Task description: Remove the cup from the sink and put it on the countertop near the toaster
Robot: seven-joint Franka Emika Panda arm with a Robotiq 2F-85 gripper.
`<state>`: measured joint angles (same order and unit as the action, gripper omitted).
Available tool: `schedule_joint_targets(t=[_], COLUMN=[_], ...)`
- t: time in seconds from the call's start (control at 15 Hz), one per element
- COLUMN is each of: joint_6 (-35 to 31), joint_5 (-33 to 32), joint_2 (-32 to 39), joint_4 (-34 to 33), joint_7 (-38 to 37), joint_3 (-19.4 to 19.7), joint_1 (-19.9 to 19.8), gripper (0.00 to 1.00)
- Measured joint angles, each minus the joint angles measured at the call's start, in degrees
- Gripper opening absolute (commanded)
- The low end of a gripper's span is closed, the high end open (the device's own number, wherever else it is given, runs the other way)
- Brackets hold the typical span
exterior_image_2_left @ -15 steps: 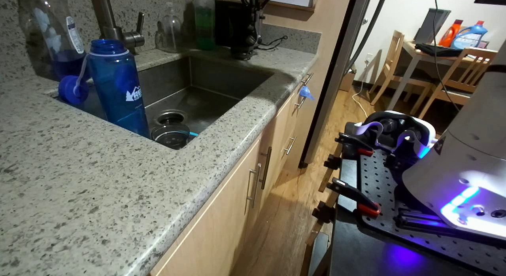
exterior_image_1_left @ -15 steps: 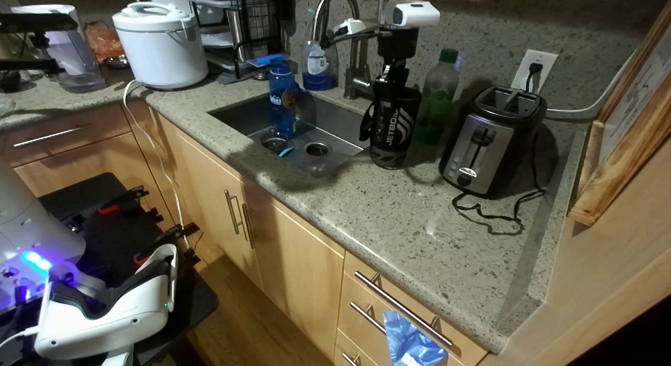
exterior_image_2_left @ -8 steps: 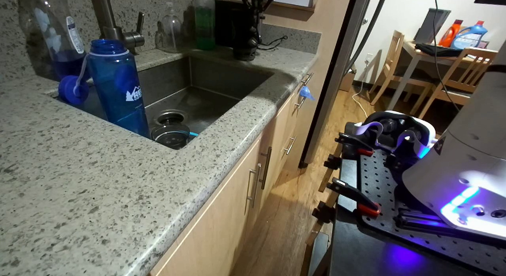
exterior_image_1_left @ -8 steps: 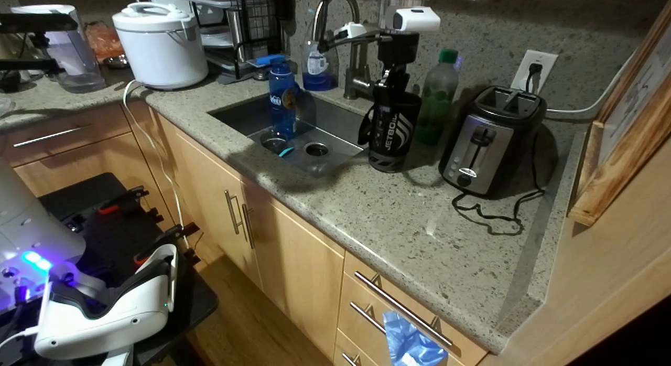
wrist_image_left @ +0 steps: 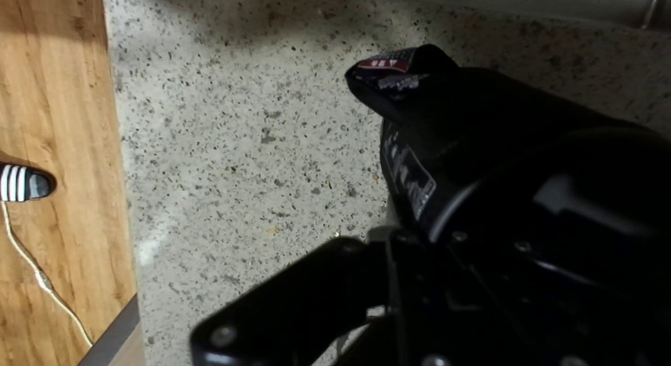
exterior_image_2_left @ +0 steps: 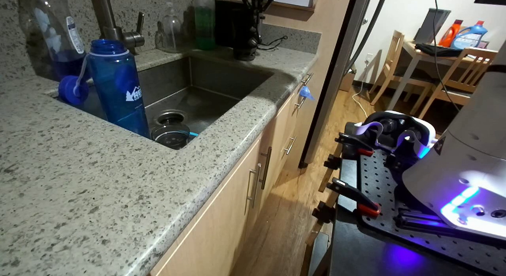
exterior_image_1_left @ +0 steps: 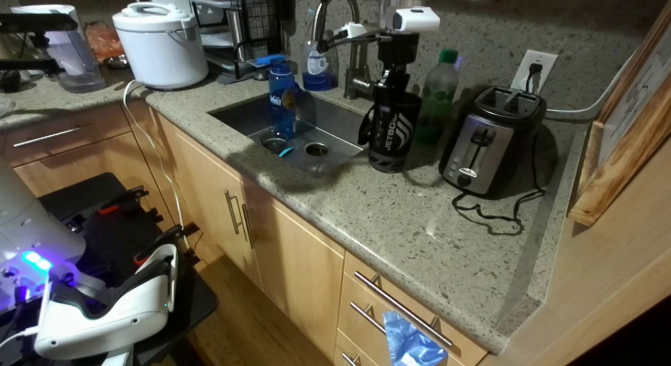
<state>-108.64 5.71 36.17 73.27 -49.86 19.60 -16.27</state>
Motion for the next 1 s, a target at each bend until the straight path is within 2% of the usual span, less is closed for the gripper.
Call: schedule_joint_targets(t=[0.07,0.13,0.2,0.73,0.8,1.0], joint_6=[0.0,0.0,0.1,0.8,0.8,0.8], joint_5=[0.0,0.0,0.0,0.0,0.0,0.0], joint_2=[0.0,0.0,0.0,0.0,0.0,0.0], joint_4=[0.0,0.0,0.0,0.0,0.0,0.0], joint_7=[0.0,0.0,0.0,0.0,0.0,0.0], joint_3=[0.0,0.0,0.0,0.0,0.0,0.0], joint_1=[0.0,0.0,0.0,0.0,0.0,0.0], gripper=[0.24,0.31,0.33,0.95,0.99,1.00])
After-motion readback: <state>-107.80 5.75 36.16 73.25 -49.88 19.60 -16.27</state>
